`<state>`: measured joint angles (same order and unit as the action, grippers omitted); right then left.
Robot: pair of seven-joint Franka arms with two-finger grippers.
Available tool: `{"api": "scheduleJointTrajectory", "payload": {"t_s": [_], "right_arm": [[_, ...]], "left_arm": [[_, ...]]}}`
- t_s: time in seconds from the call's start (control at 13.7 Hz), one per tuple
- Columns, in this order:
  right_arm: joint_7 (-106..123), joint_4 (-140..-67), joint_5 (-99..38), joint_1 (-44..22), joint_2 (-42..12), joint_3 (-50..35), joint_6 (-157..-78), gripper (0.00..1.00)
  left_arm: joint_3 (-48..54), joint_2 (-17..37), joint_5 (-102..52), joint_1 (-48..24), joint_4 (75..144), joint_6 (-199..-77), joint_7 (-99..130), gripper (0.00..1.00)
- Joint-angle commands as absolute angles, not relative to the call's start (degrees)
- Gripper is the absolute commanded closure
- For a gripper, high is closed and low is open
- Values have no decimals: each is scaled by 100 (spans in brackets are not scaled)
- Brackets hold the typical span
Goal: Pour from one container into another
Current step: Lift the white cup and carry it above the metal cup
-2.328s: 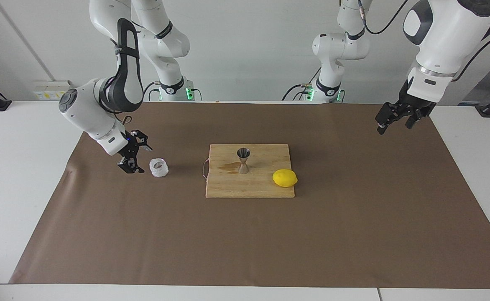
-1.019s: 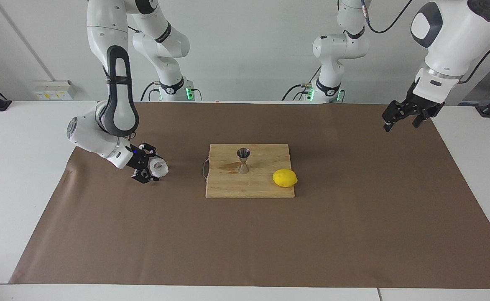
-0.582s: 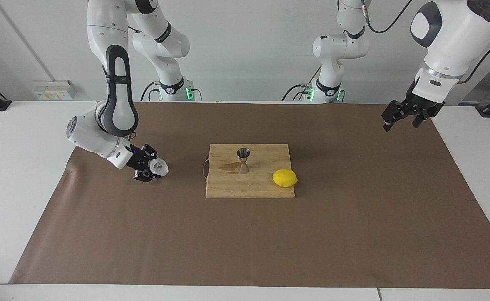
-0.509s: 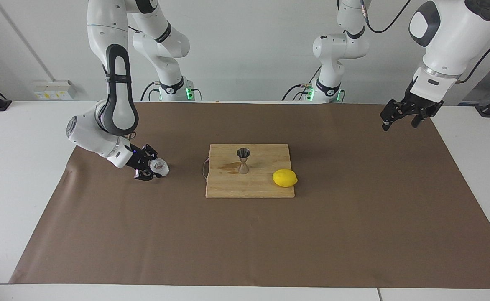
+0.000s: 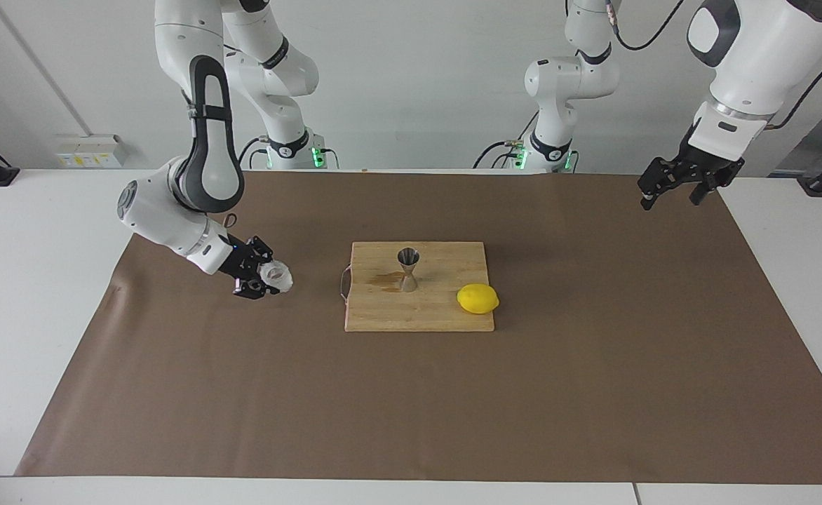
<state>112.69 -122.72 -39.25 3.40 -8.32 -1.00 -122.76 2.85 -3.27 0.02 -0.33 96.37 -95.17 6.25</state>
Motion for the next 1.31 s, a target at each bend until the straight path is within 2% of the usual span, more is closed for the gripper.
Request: {"api": "scheduleJointTrajectory", "payload": {"t_s": [0.0,0.36,0.95,1.24], "right_arm": [[10550,-12182,-3973,-33,-616,-123,-12392,64],[9021,-11910,-3587,-851,-589,-123,-12841,67],[6006,-11215,-1559,-2213,-677,-123,-13034,66],[5599,-11197,-837,-2469,-694,-123,-13043,66]], "left_arm": [[290,-492,79,-35,9756,-9457,545,0],[299,-492,79,-35,9765,-9457,589,0],[290,-492,79,-18,9765,-9457,598,0],[290,-492,79,-18,9765,-9457,598,0]]}}
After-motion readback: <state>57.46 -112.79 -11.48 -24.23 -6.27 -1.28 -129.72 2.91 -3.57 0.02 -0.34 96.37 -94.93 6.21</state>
